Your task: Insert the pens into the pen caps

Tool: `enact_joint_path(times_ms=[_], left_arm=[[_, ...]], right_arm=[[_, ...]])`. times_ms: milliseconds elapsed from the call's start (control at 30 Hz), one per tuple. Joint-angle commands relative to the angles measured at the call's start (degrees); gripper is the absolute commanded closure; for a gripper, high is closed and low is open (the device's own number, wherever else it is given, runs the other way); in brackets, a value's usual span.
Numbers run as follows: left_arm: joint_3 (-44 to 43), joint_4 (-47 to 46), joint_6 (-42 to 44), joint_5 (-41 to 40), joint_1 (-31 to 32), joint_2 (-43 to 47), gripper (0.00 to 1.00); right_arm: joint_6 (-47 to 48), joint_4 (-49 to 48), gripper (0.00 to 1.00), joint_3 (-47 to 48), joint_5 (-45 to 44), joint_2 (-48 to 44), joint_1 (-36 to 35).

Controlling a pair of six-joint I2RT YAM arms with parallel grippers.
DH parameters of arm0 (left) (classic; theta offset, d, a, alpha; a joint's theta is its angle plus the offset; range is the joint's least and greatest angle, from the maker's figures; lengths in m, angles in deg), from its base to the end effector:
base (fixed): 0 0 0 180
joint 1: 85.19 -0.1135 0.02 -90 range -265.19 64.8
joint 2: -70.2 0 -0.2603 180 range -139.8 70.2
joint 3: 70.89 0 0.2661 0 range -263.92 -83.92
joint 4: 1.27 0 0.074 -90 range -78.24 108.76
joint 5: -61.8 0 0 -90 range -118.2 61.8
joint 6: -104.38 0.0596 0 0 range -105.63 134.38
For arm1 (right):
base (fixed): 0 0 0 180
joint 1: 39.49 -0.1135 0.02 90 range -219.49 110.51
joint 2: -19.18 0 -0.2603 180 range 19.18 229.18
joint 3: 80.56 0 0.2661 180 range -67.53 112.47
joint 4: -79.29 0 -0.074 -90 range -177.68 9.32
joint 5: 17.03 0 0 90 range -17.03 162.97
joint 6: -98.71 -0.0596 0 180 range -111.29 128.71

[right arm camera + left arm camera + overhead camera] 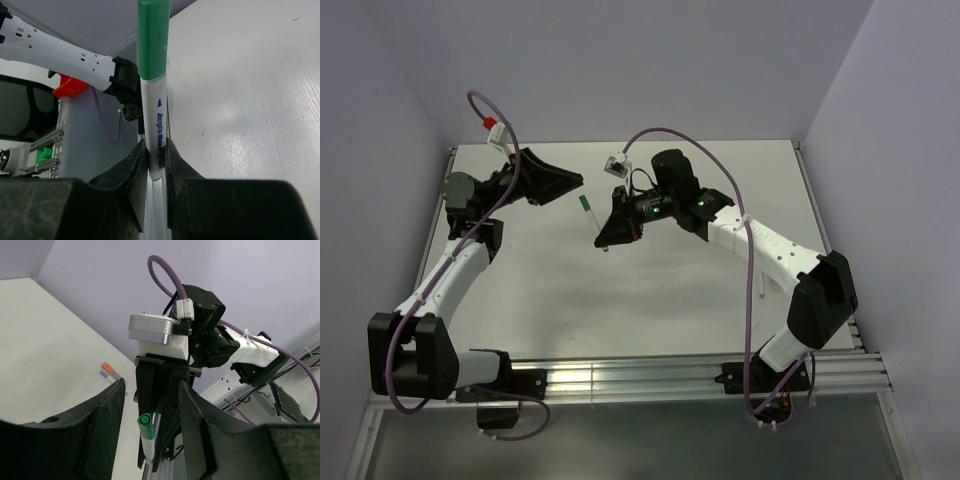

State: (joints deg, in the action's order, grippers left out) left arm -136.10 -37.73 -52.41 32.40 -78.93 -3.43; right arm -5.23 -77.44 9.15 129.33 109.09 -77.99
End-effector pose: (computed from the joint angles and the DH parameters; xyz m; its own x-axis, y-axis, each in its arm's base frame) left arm 0.2935 -0.0844 0.3728 -0.5675 -0.3916 -0.7242 0.7518 0.1122 -0.6498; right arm 0.2695 0.2778 0.3302 -0.5296 -0.2507 -0.8104 -0.8397 0.0191 0.5428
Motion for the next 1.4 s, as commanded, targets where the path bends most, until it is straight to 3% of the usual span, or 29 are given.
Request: enact_joint_path(times_ms=[0,300,700,800,933,1367], left_arm=[[0.06,0.01,1.04,-0.48,0.77,1.99,0.48],[1.82,0.72,1.84,-0.22,3.58,2.34,0.52],[5.51,-6.13,-2.99,-1.27,4.20,2.61,0.72],[5.69,-6.23,-3.44,-1.27,4.20,2.26,0.81],[5.51,-5.79,-3.27,-0.40,4.46,1.73,1.00],[6.04,0.35,5.16,5.67,8.68,1.82,1.00]], right_arm=[[-0.30,-2.77,1.00,2.42,0.16,-0.70,-0.52],[-0.39,-2.59,1.00,2.42,-0.19,-0.87,-0.44],[-0.31,-2.51,1.00,1.98,-0.20,-1.66,-0.35],[-0.39,-2.51,1.00,1.71,-0.11,-2.19,0.00],[-0.13,-2.51,1.00,1.71,-0.63,-2.72,0.62],[0.22,-2.51,1.00,1.71,0.94,-3.25,2.55]])
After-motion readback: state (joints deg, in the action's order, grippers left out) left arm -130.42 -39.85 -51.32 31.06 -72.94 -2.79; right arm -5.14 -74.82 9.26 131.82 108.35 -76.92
